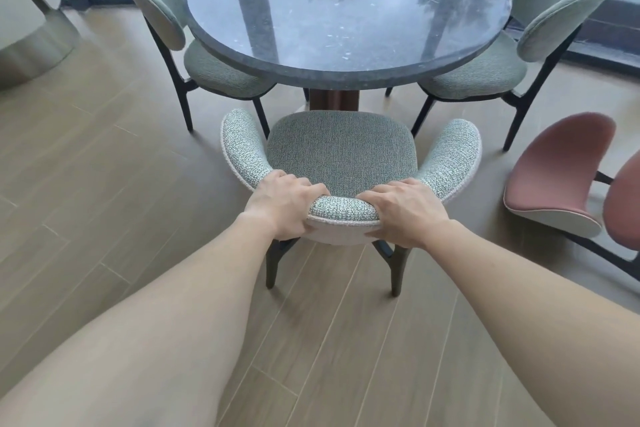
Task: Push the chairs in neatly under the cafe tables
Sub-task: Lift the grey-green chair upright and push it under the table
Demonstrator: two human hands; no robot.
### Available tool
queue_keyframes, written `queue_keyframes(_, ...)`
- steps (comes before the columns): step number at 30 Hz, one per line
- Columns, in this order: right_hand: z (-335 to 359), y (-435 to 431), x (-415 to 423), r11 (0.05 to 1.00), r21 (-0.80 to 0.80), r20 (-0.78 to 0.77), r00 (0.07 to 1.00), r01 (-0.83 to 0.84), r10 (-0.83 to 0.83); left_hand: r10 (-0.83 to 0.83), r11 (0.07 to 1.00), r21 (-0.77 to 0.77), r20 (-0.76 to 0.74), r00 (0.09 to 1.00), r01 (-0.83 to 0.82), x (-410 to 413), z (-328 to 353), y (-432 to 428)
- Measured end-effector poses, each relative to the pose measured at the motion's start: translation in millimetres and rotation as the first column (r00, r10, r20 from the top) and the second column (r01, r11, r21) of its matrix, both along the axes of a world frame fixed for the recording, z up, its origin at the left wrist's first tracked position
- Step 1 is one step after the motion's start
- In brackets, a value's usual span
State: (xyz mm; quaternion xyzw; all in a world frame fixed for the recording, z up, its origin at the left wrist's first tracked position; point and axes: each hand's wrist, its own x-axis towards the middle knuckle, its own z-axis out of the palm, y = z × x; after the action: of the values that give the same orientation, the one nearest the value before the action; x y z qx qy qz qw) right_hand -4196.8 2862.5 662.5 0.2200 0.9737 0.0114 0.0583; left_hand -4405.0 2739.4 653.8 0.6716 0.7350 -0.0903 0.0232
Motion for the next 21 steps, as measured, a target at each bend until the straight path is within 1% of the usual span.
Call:
queue_keyframes(11, 0.3, -11.4, 4.0, 0.996, 0.002, -0.002, 0.996, 0.087, -0.087, 0.025, 0.999, 0.026, 0.015, 1.0, -0.025, 8.2, 1.0, -2.3)
queue_keyframes(18, 4.8, -18.5, 3.5, 0.995, -0.029, 0.014, 0.995, 0.1, -0.1, 0.039, 0.999, 0.01, 0.031, 0.999, -0.039, 14.2, 9.0, -8.6)
queue_keyframes(21, 4.7, -33.5, 7.9, 0.997, -0.034, 0.01, 0.997, 0.075, -0.075, 0.024, 1.0, 0.01, 0.014, 1.0, -0.024, 18.0, 9.4, -28.6)
